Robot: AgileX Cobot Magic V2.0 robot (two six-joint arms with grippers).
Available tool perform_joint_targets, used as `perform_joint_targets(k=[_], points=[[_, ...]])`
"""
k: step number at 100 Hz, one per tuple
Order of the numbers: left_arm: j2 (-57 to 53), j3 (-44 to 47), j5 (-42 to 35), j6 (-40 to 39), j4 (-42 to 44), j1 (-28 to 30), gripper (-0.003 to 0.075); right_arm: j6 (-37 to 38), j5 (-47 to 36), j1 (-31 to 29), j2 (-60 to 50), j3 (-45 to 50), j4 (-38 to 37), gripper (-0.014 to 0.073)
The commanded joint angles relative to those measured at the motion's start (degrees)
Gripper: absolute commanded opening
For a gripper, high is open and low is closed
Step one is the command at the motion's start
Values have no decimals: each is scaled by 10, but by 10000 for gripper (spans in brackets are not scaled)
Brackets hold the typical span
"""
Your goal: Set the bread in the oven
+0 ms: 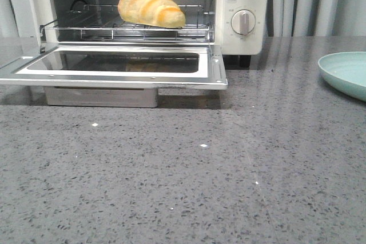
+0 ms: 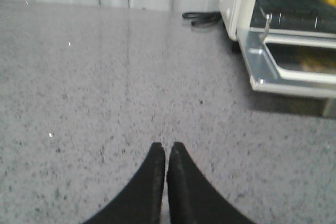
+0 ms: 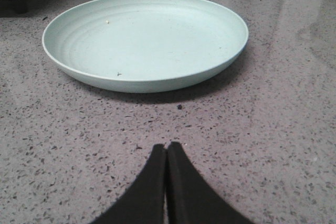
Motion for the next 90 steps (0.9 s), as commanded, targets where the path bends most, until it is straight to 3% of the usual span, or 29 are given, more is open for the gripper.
perform_joint_targets(k=[1, 7, 35, 90], points=[[-14, 13, -54, 1, 6, -12, -21, -5, -13, -2, -12, 15, 1, -57], [-14, 12, -20, 1, 7, -16, -21, -5, -13, -2, -12, 15, 1, -57], [-14, 12, 1, 1, 22, -30, -21, -5, -13, -2, -12, 15, 1, -57], [-14, 12, 2, 1, 20, -30, -21, -5, -13, -2, -12, 15, 1, -57]])
